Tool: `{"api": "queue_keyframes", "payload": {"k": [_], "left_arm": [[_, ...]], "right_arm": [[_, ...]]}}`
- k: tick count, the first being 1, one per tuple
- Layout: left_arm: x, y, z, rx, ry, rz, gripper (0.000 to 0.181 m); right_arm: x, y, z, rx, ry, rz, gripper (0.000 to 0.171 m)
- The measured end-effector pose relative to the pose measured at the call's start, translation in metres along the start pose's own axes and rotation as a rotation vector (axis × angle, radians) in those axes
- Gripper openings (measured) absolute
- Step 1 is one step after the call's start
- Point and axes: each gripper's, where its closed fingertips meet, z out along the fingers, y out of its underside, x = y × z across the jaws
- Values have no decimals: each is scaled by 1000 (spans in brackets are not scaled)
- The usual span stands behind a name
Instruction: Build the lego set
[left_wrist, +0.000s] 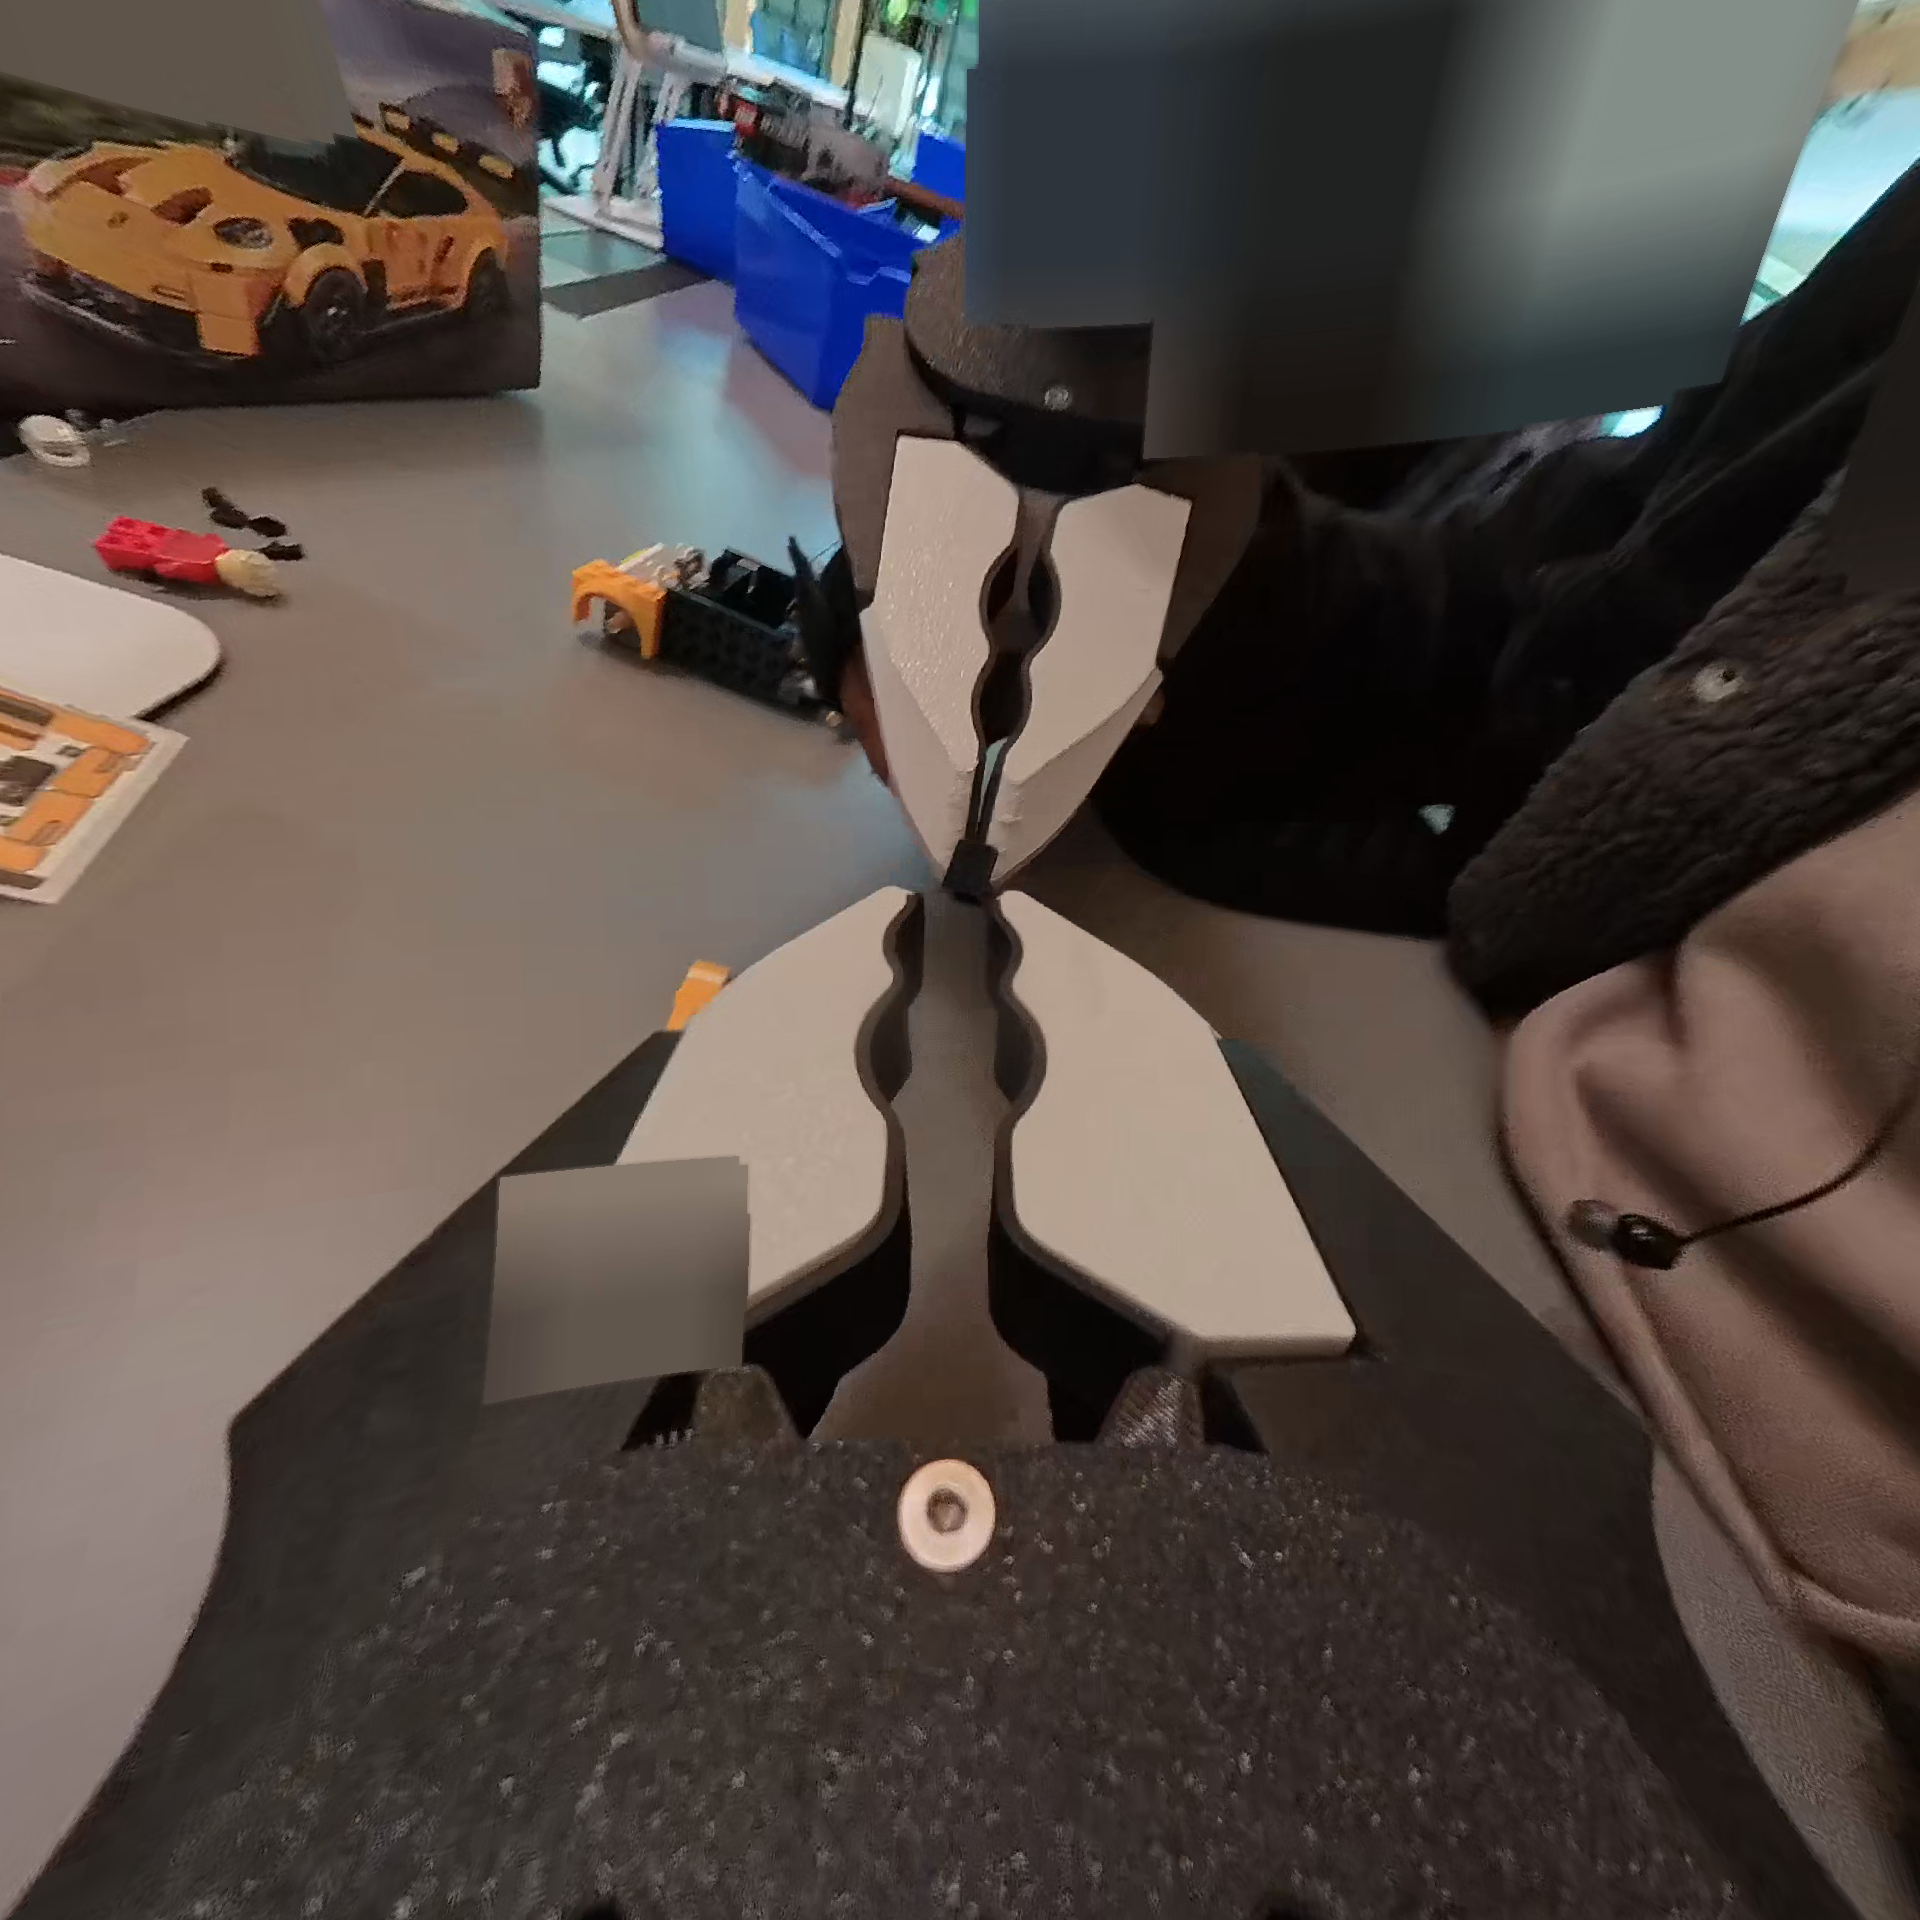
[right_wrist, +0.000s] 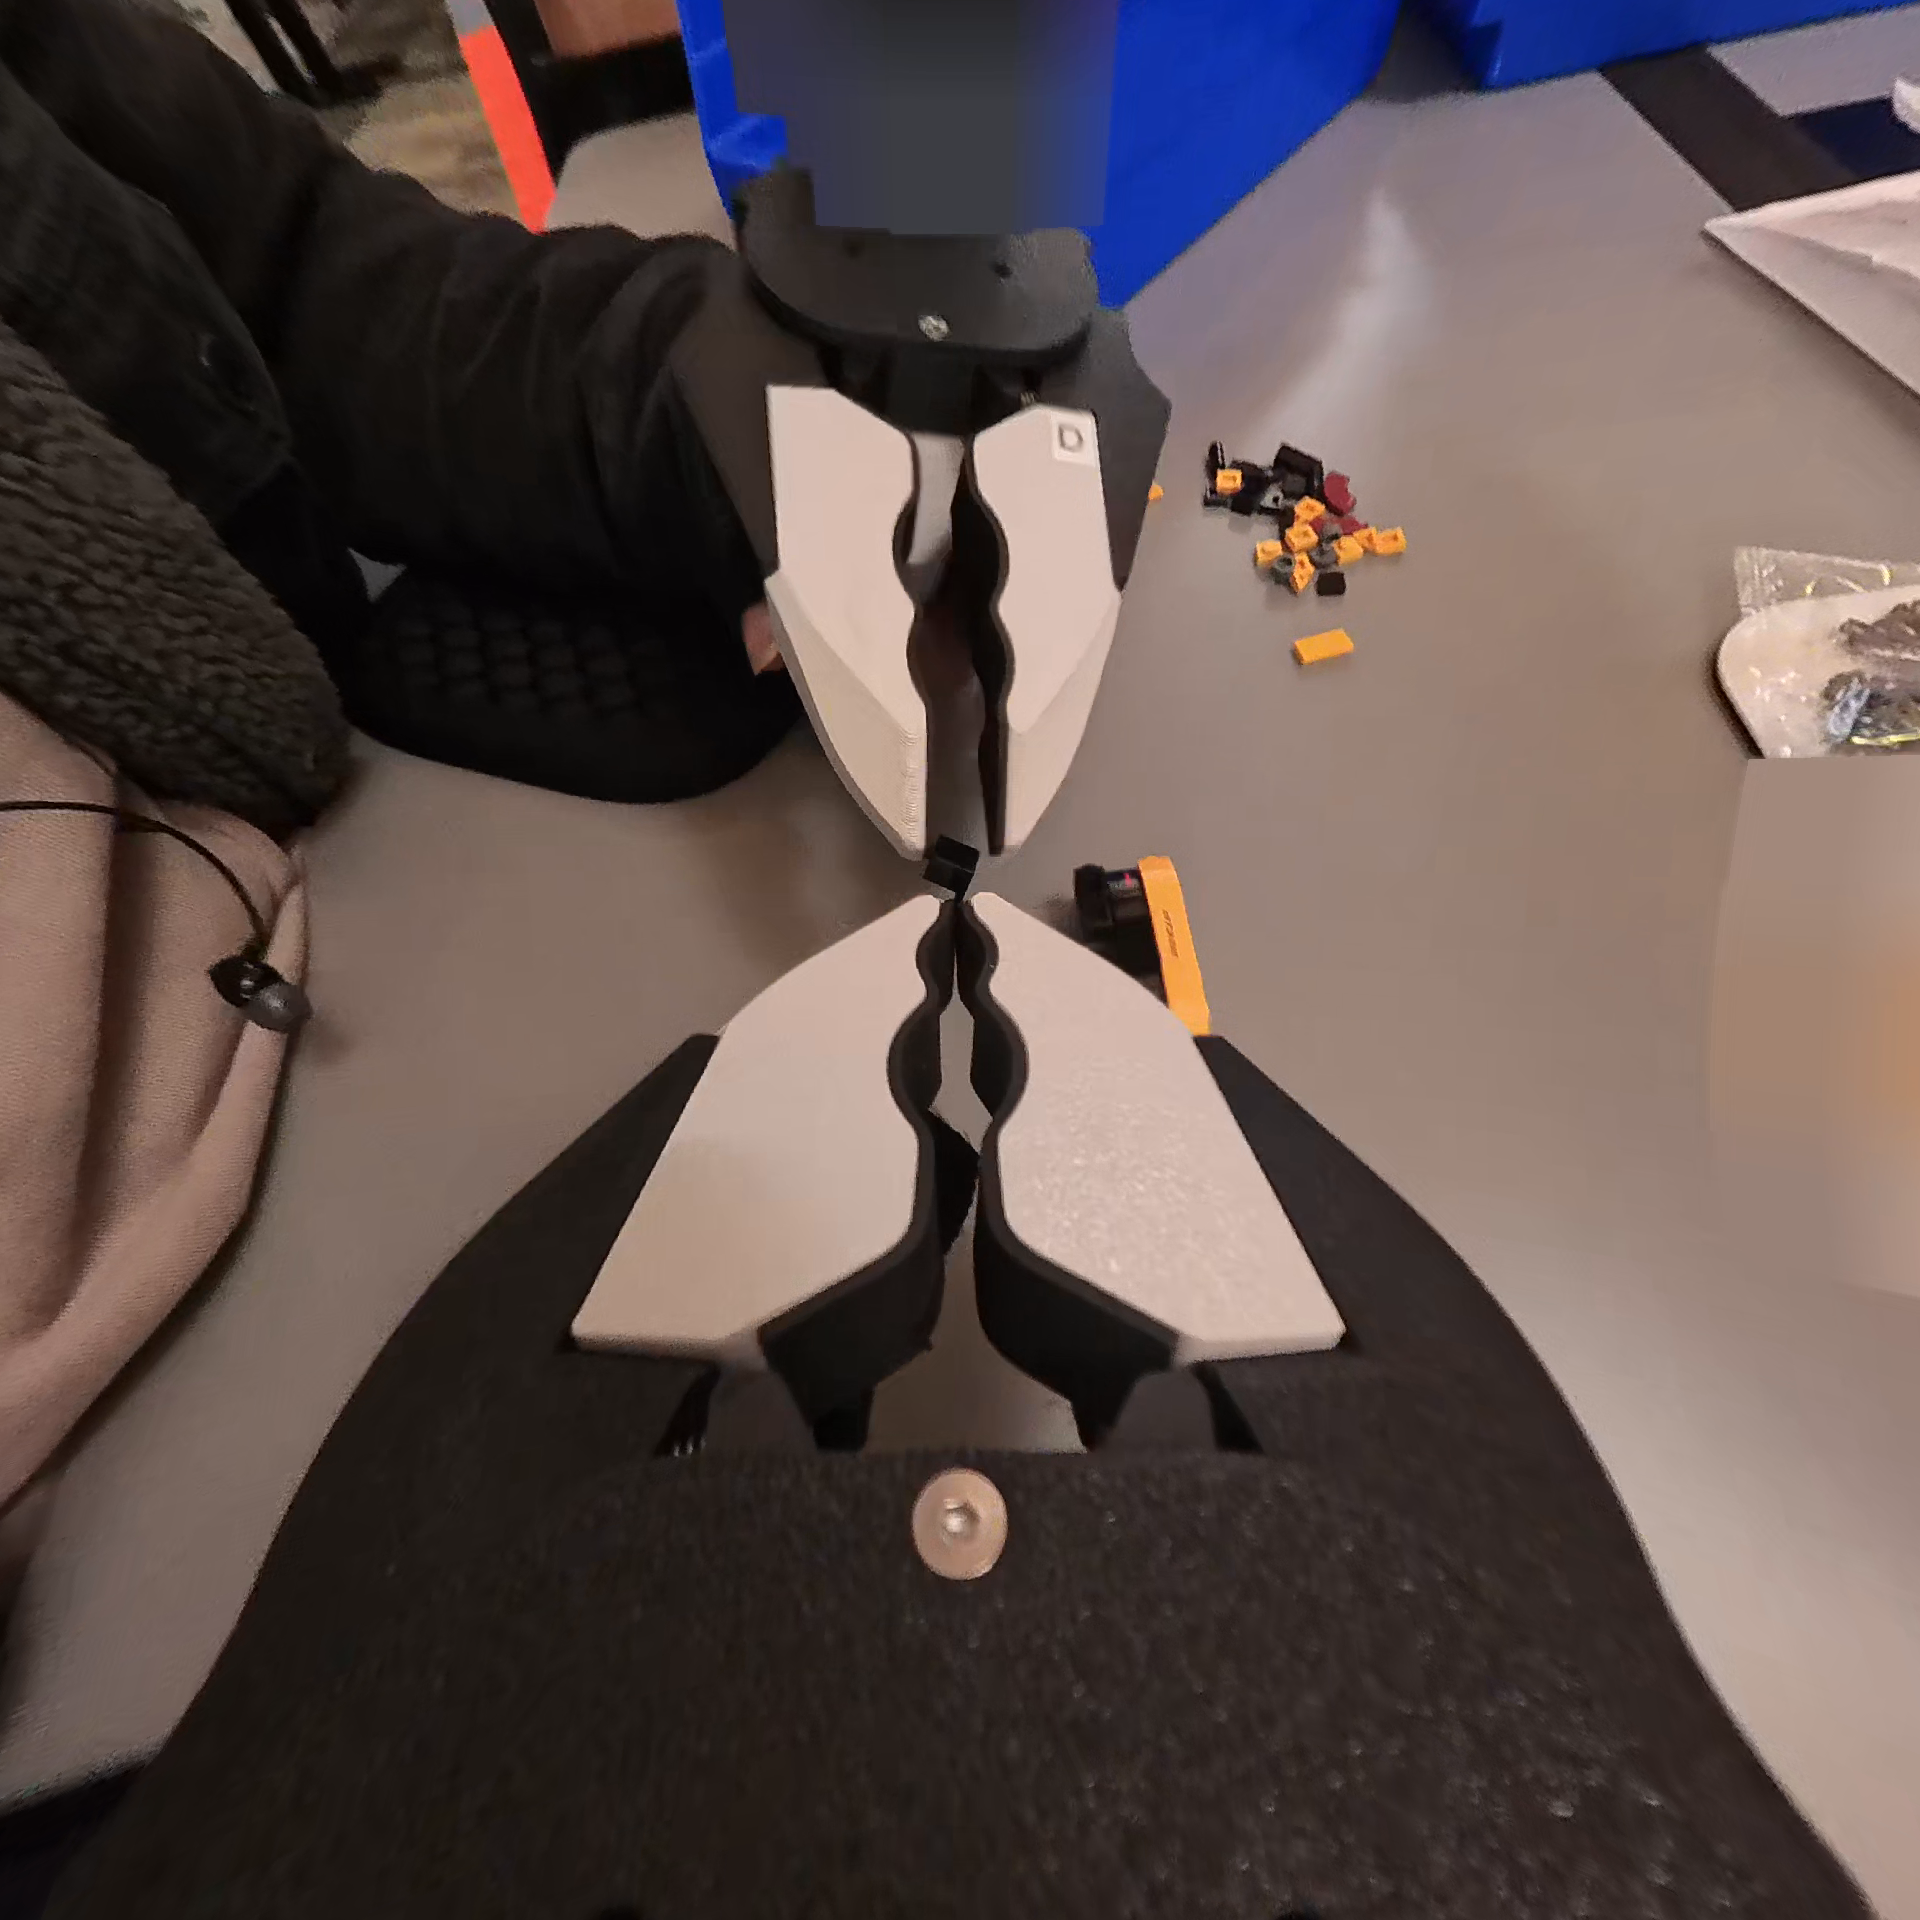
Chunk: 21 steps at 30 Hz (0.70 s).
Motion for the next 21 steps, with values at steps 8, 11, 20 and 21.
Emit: {"api": "queue_keyframes", "payload": {"k": [8, 11, 20, 21], "left_arm": [[-41, 21, -8, -204, -303, 300, 41], [-47, 37, -6, -287, -307, 298, 57], [-58, 60, -2, -455, -334, 308, 27], [-58, 60, -2, -457, -345, 318, 27]], "right_arm": [[20, 35, 10, -290, 115, -101, 0], [23, 39, 13, -384, 118, -148, 0], [28, 42, 19, -589, 99, -214, 0], [28, 42, 19, -605, 96, -218, 0]]}}
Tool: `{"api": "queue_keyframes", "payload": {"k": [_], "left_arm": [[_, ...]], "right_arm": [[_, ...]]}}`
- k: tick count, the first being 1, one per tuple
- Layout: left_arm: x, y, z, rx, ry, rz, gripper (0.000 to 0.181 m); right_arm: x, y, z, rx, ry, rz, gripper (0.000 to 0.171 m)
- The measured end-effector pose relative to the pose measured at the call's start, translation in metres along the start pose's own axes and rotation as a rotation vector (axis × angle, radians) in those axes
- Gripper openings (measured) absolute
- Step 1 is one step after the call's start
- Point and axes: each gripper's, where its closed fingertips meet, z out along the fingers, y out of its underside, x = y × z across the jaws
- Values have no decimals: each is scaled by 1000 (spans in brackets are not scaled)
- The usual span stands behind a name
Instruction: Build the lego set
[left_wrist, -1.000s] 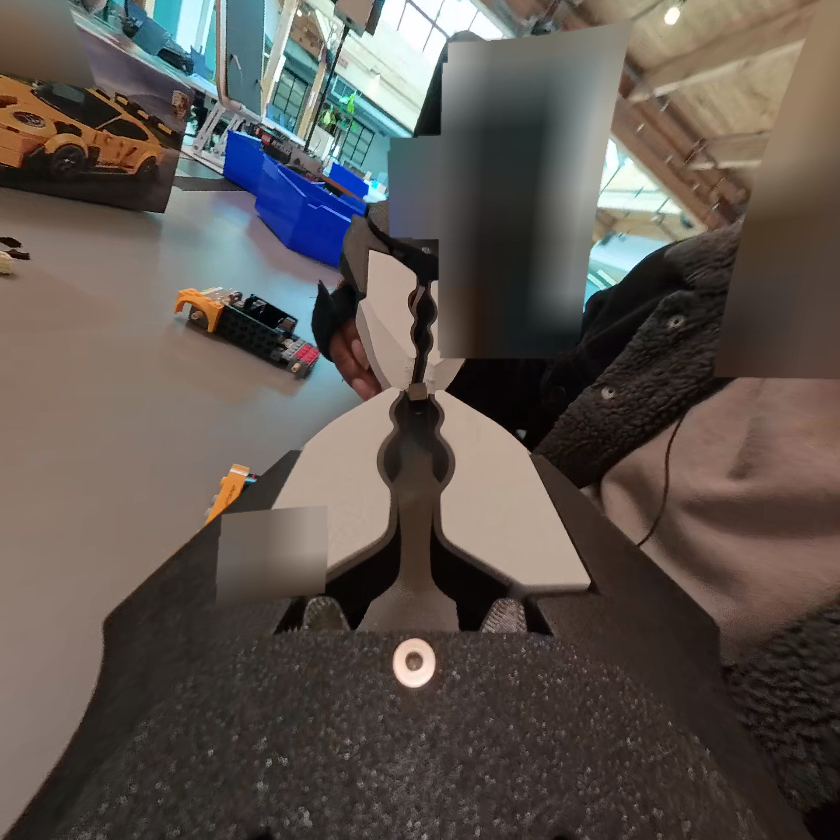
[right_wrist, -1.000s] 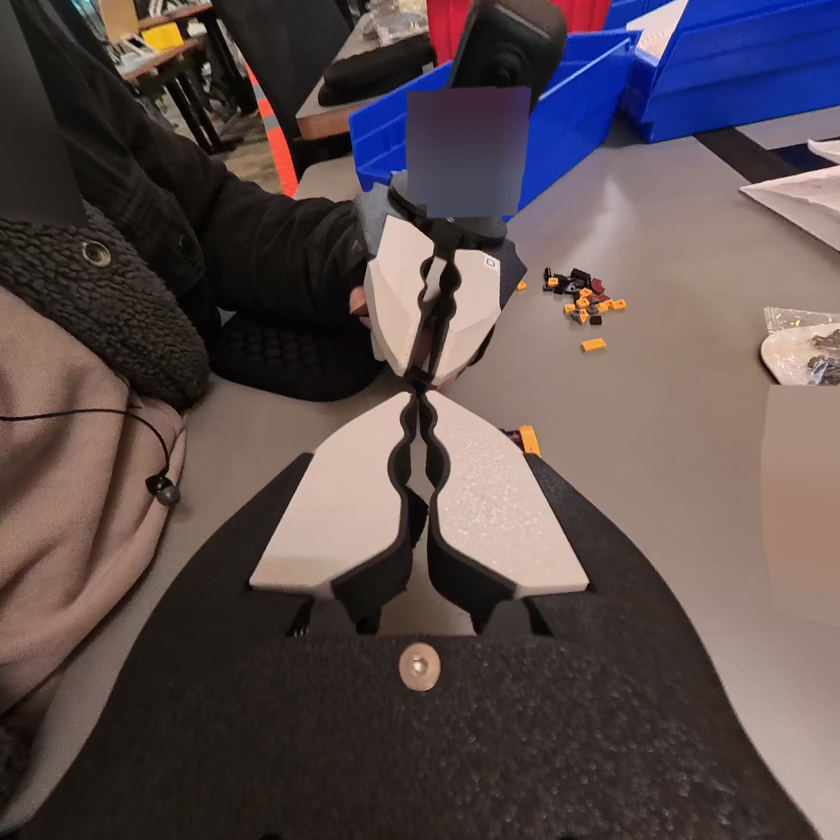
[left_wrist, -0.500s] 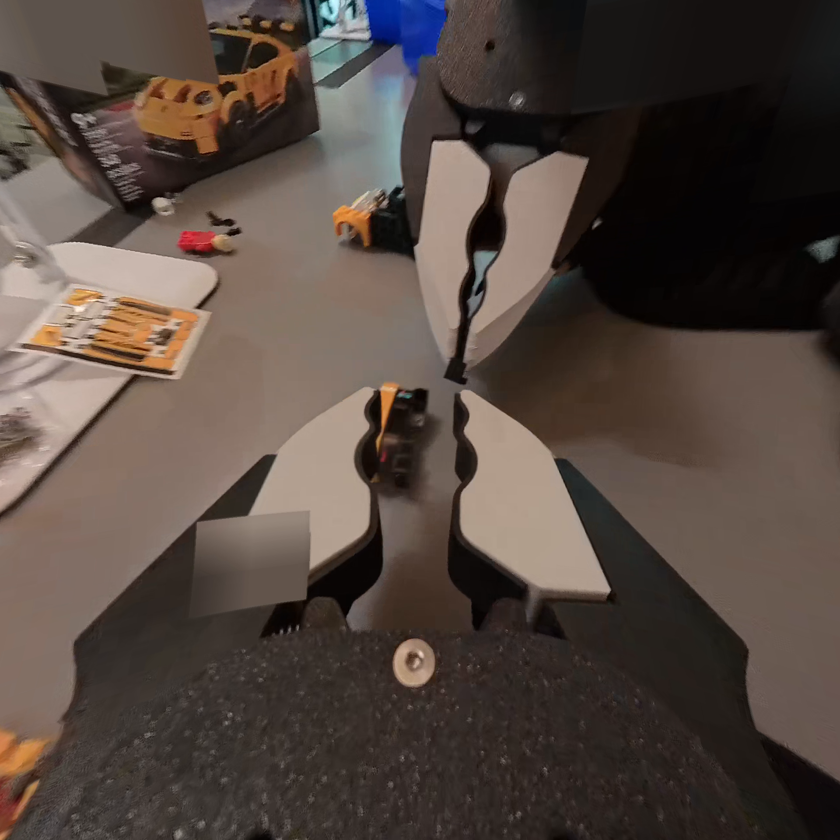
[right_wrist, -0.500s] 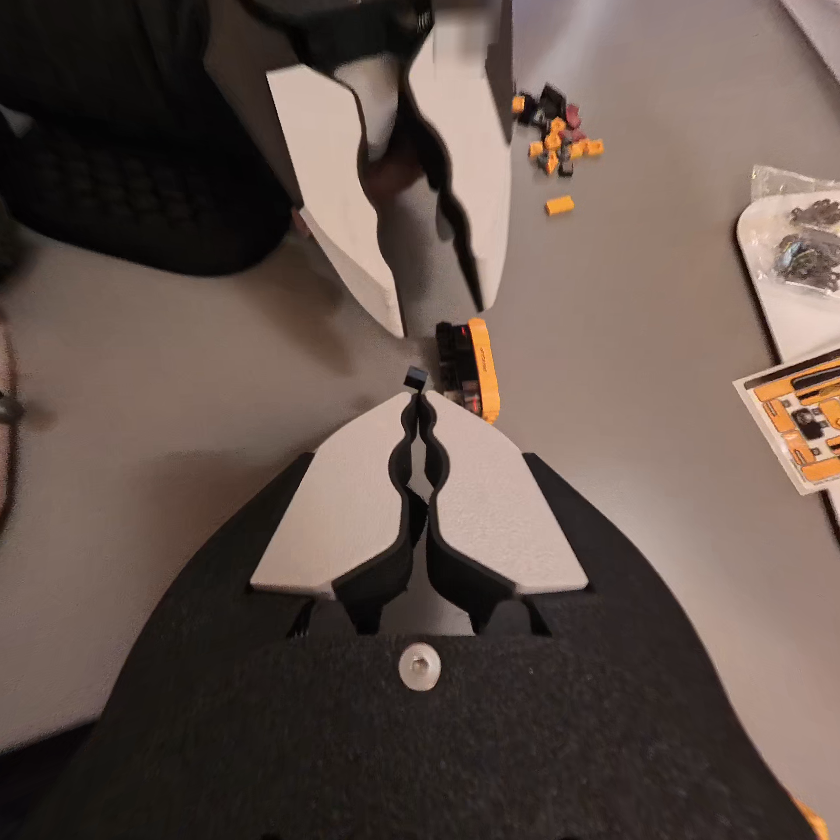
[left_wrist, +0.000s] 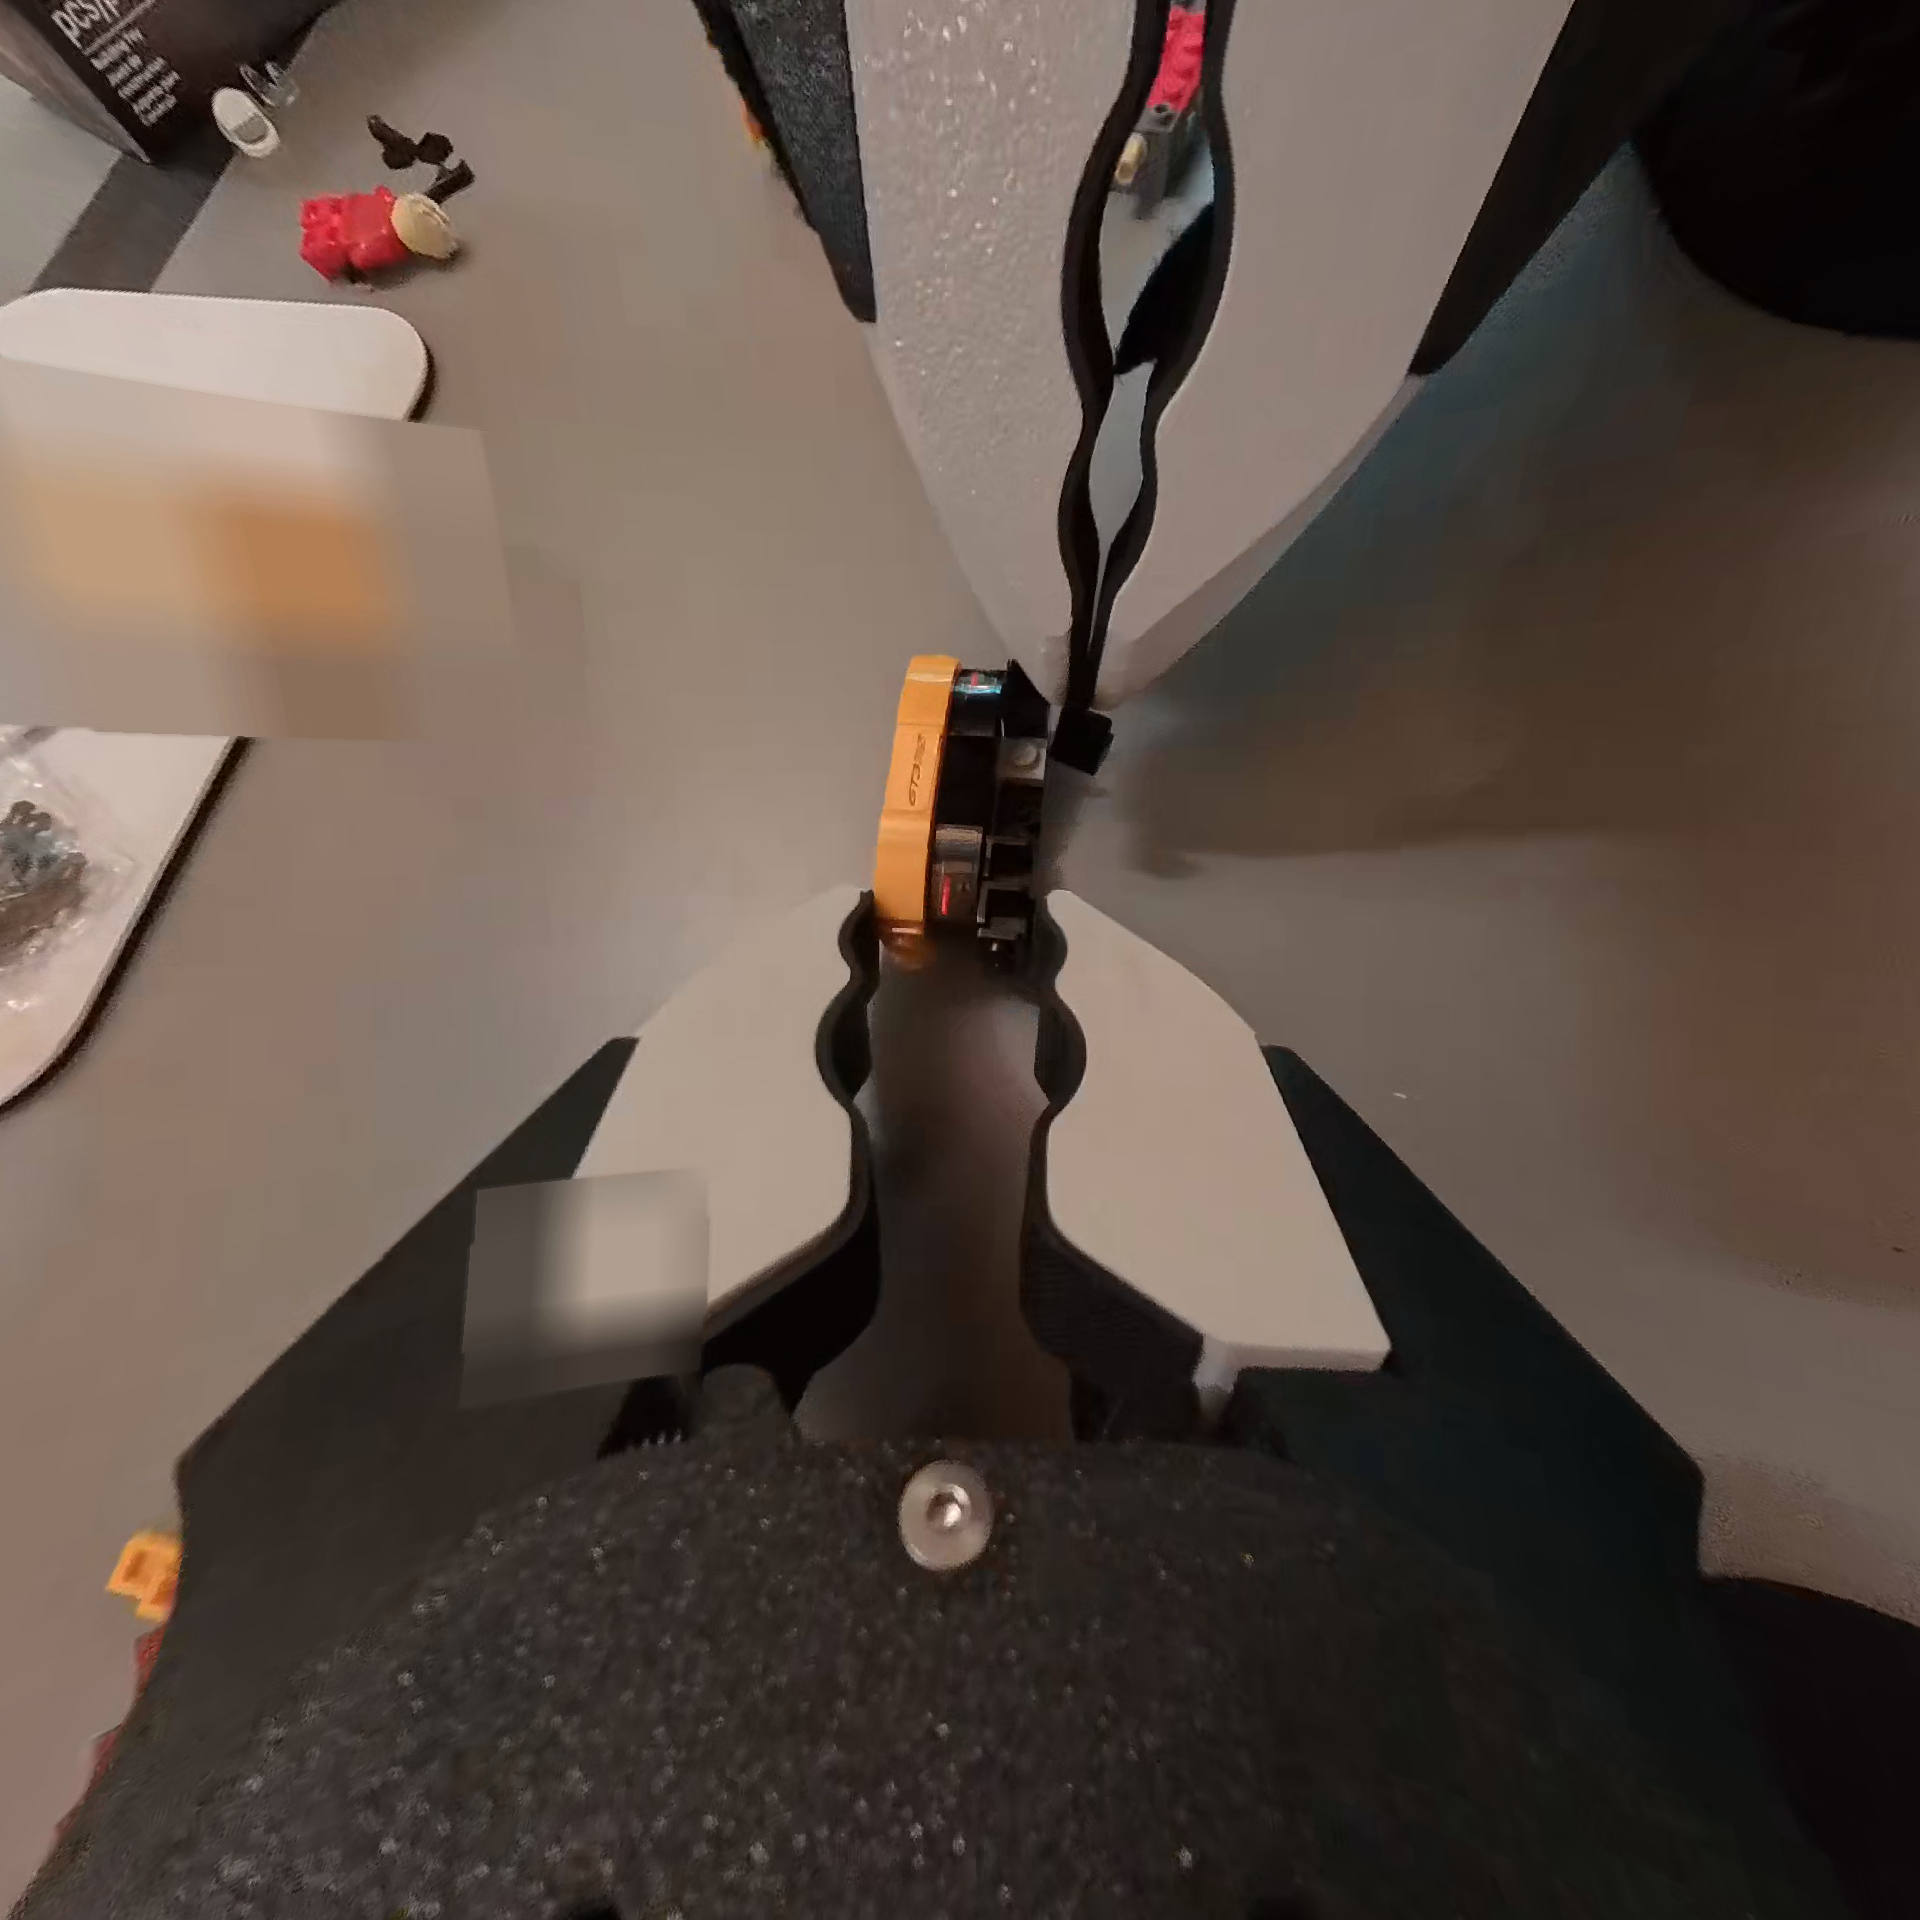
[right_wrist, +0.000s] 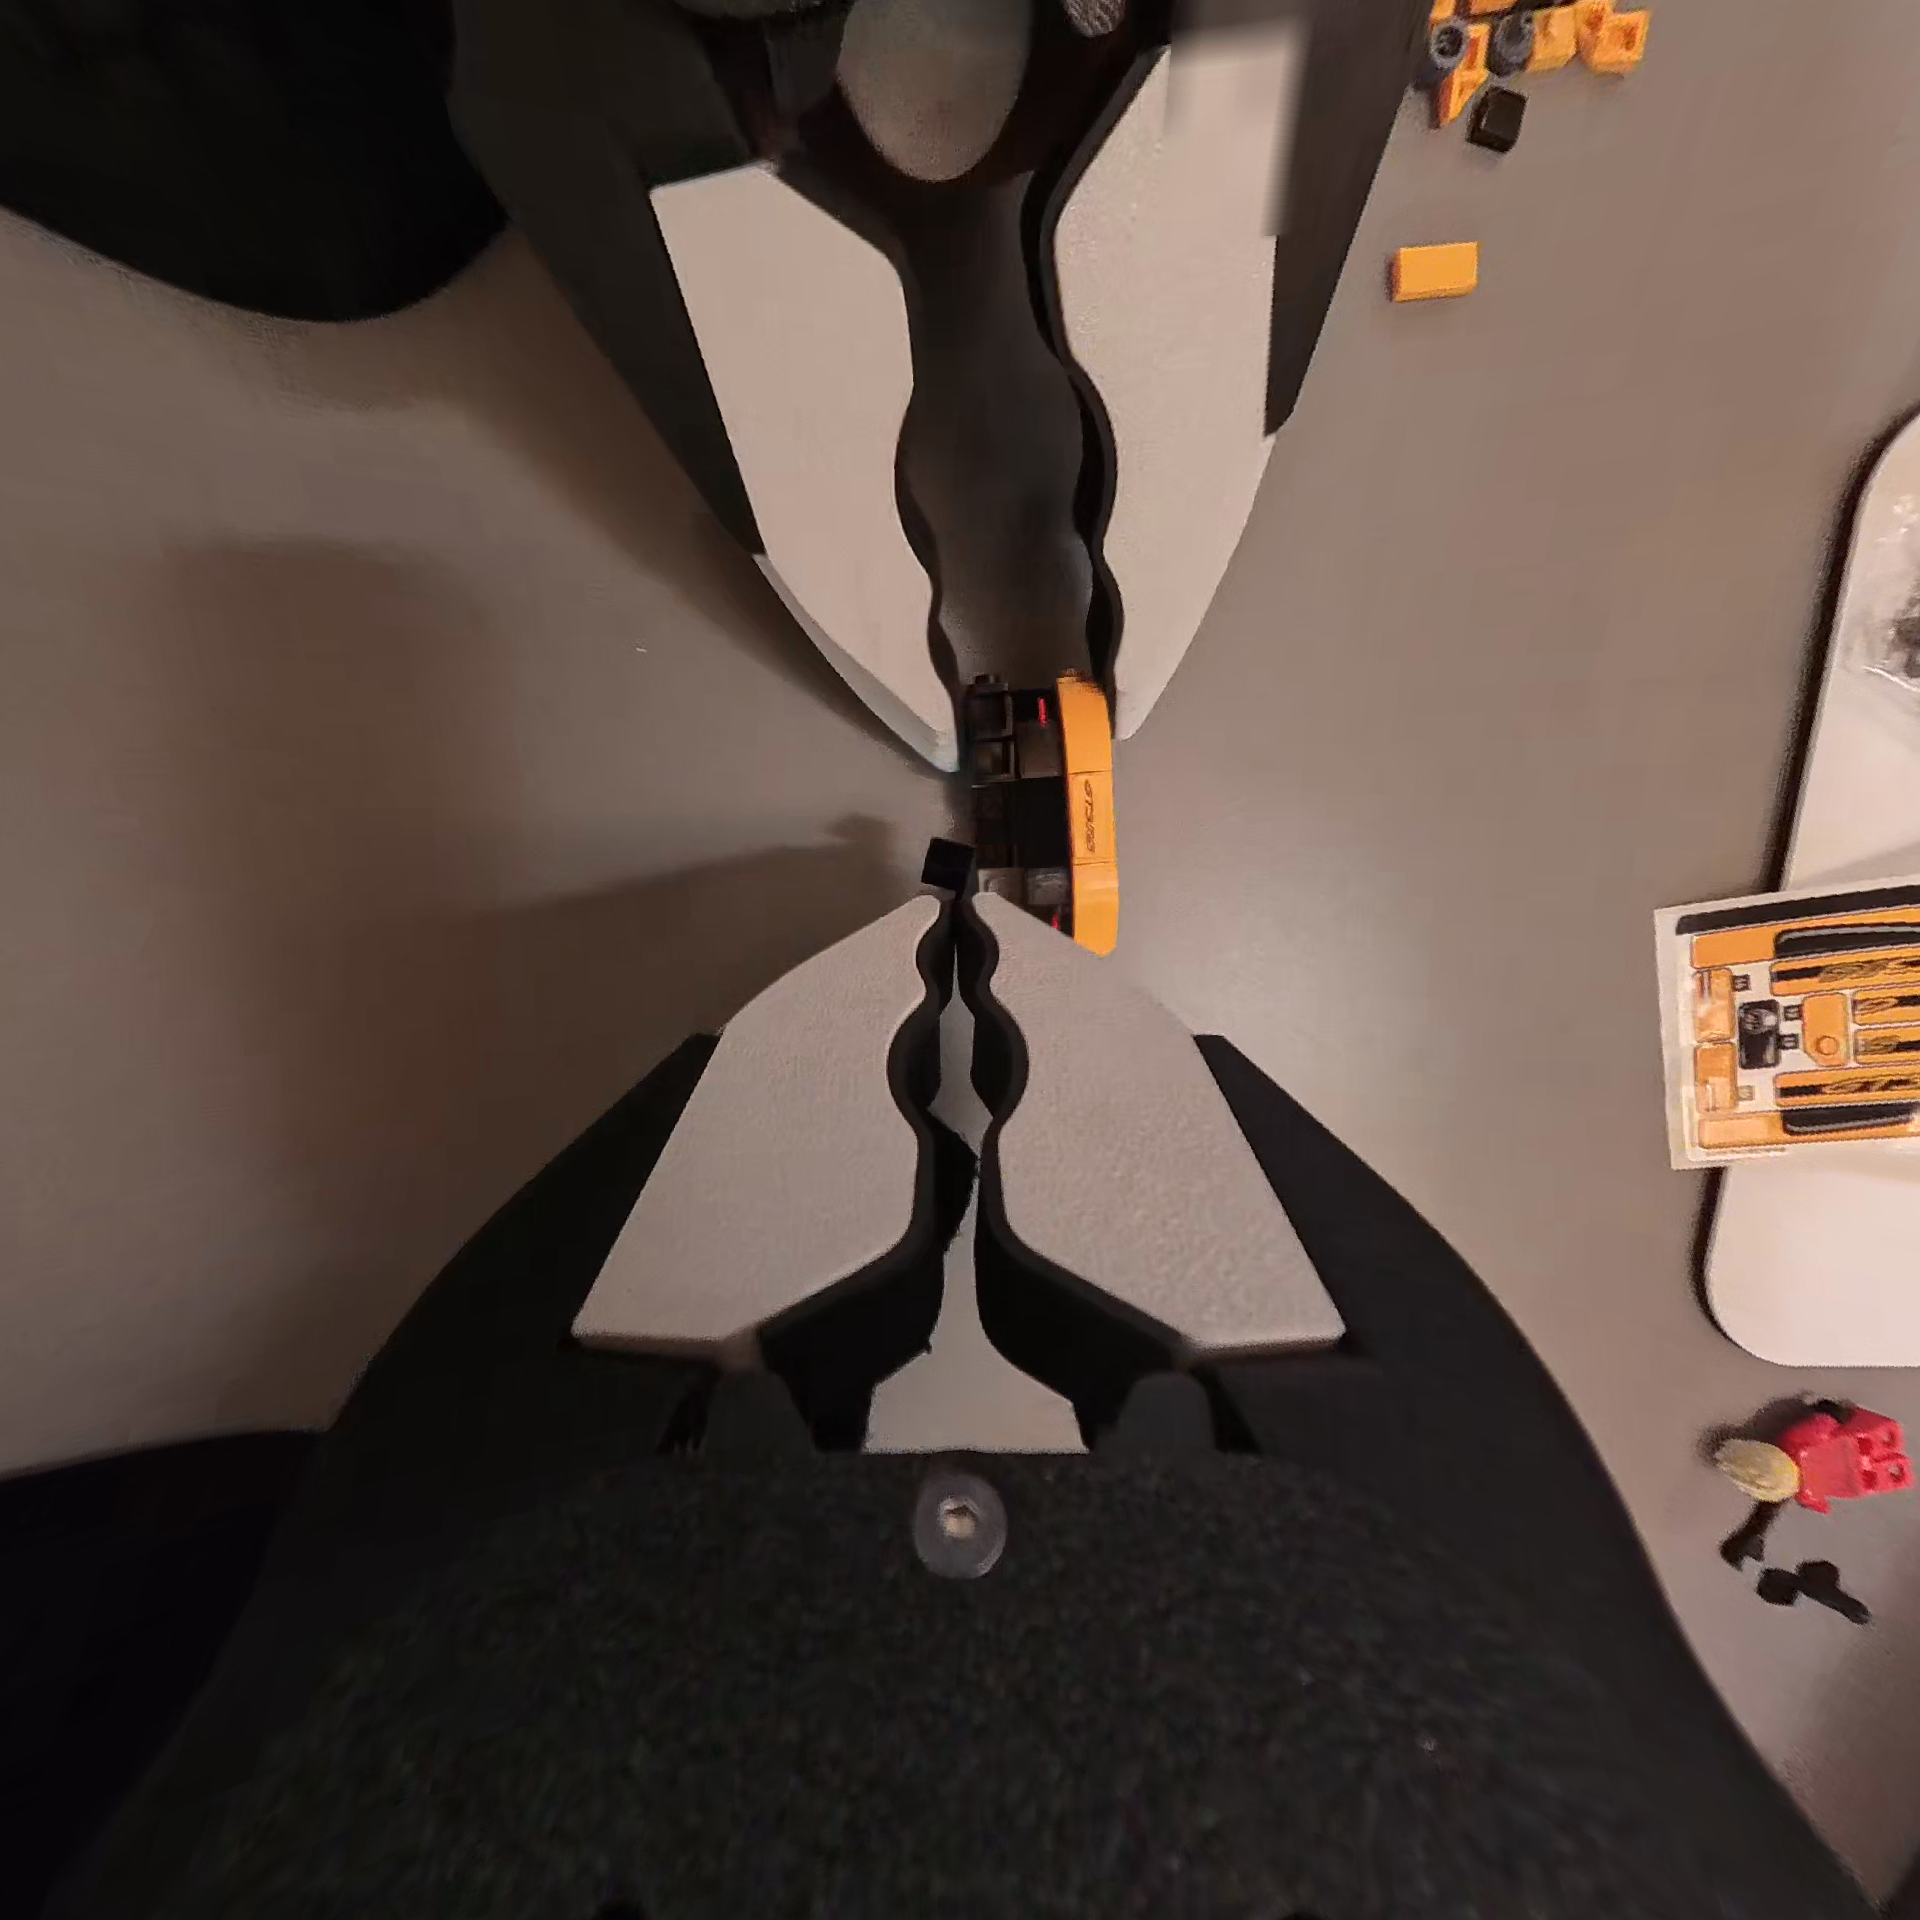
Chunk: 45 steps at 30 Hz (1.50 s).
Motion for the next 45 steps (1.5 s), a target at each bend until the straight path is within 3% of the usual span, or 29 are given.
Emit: {"api": "queue_keyframes", "payload": {"k": [16, 27, 45], "left_arm": [[19, -5, -10, 7, 152, -99, 25], [20, -5, -10, 6, 174, -133, 25], [27, -7, -14, -29, 275, -369, 25]], "right_arm": [[-6, 2, 1, -186, -93, -73, 0], [-6, 2, 1, -186, -135, -56, 0], [-7, 0, -1, -168, -265, -12, 1]]}}
